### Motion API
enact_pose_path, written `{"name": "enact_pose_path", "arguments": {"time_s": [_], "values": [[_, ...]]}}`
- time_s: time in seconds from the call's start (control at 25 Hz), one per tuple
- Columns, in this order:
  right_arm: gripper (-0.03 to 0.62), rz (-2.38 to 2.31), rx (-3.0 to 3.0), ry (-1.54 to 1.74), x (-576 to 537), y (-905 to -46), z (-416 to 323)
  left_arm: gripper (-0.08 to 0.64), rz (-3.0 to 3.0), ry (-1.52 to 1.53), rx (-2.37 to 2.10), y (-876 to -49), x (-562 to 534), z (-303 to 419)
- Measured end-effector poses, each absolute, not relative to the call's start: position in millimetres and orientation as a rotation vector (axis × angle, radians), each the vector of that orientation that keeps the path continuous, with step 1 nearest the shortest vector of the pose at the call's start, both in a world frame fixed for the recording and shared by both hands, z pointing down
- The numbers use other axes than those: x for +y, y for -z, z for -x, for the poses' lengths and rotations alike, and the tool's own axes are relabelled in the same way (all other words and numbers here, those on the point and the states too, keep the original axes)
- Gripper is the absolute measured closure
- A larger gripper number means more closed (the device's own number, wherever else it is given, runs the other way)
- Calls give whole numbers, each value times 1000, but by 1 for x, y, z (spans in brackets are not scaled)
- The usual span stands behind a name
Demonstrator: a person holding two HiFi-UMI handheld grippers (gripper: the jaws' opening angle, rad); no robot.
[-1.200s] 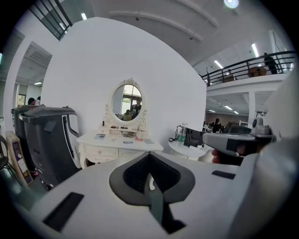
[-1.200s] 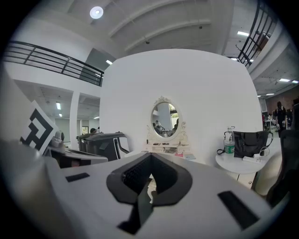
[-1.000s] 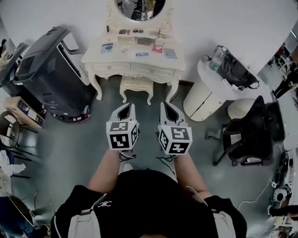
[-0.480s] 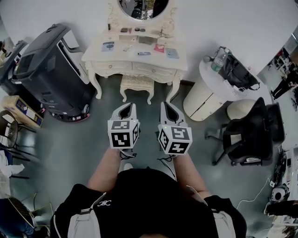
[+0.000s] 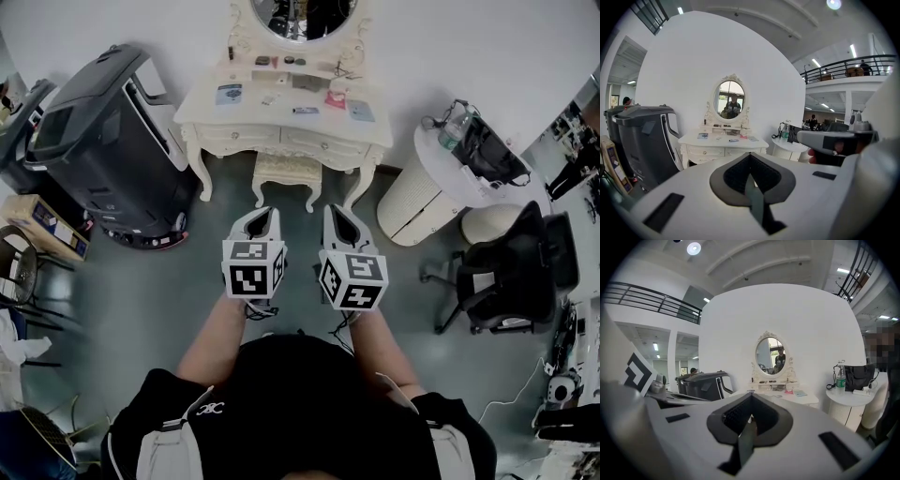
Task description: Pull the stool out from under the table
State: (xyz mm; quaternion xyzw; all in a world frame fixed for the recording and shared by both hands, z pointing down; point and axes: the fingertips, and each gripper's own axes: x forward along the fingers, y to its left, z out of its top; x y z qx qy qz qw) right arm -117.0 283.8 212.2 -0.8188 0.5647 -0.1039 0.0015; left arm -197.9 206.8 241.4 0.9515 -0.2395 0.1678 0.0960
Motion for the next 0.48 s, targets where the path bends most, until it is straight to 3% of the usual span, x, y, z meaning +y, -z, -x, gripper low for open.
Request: {"name": "enact_pose_path", "arguments": {"time_s": [0.48], "values": [[584, 2583, 1774, 388, 238, -229, 150, 560, -2759, -524, -664, -266, 164, 233]]}}
